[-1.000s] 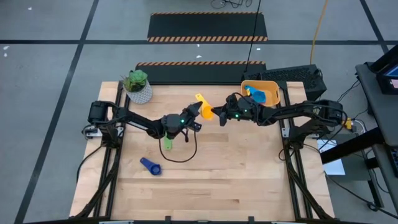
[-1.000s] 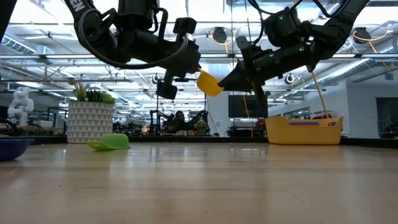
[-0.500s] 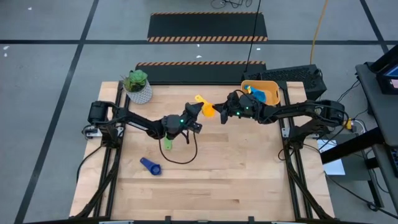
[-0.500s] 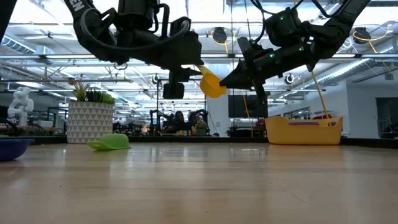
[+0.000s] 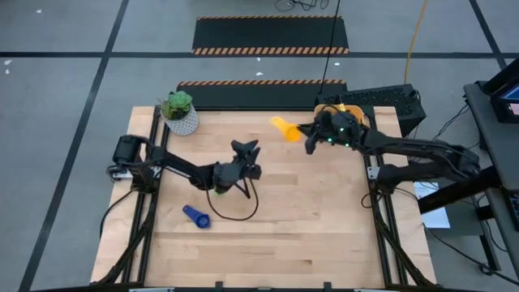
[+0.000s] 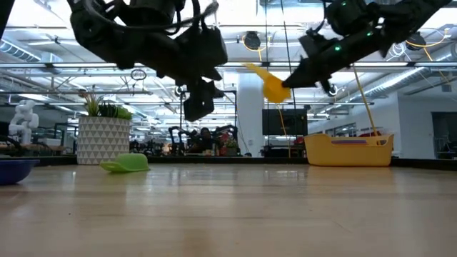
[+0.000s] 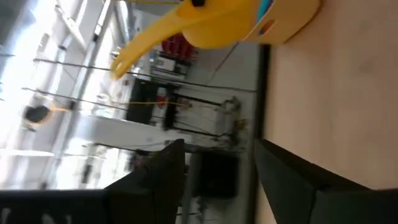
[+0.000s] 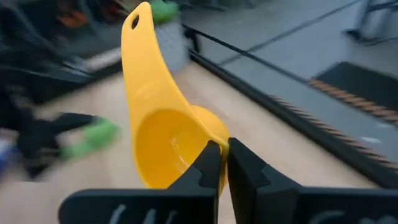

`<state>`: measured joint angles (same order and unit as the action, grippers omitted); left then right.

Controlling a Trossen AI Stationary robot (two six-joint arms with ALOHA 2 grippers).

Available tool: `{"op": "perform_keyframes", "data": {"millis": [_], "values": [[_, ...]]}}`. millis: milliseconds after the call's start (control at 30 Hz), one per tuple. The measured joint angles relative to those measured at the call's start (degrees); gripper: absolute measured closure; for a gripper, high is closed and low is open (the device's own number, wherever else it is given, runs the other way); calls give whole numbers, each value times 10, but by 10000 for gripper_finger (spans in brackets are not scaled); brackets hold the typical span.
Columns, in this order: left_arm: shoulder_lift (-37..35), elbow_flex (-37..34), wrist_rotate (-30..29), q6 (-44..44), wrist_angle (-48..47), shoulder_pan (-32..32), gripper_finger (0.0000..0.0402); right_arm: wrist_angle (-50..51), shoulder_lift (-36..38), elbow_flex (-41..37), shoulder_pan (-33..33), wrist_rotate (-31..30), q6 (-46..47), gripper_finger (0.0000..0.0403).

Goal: Nest measuring cups in basket
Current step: Stack the yellow measuring cup on top of the light blue measuring cup into the bin

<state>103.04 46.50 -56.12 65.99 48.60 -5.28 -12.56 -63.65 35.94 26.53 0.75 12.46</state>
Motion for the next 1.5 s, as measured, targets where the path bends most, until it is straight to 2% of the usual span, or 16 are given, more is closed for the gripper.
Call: {"op": "perform_keyframes", "data": {"millis": [133,300,367,500,633,933,1167,1500], "values": [[0,0,18,-147,-91,-30,217,101,69,0,31,-34,-71,402],[-10,0,129,-322,-214,-47,236,225,120,22,87,-39,-134,402],[-19,0,190,-373,-244,-46,244,272,124,45,112,-46,-146,402],[-45,0,295,-450,-299,-44,254,367,107,93,161,-97,-126,402],[-56,0,349,-506,-321,-44,254,411,82,110,214,-110,-90,402],[-57,0,381,-531,-317,-54,254,463,18,110,302,-36,-71,402],[-57,0,381,-529,-303,-45,254,472,11,110,326,-35,-75,401],[-57,0,381,-533,-299,-34,254,477,11,110,326,-34,-72,401]]}}
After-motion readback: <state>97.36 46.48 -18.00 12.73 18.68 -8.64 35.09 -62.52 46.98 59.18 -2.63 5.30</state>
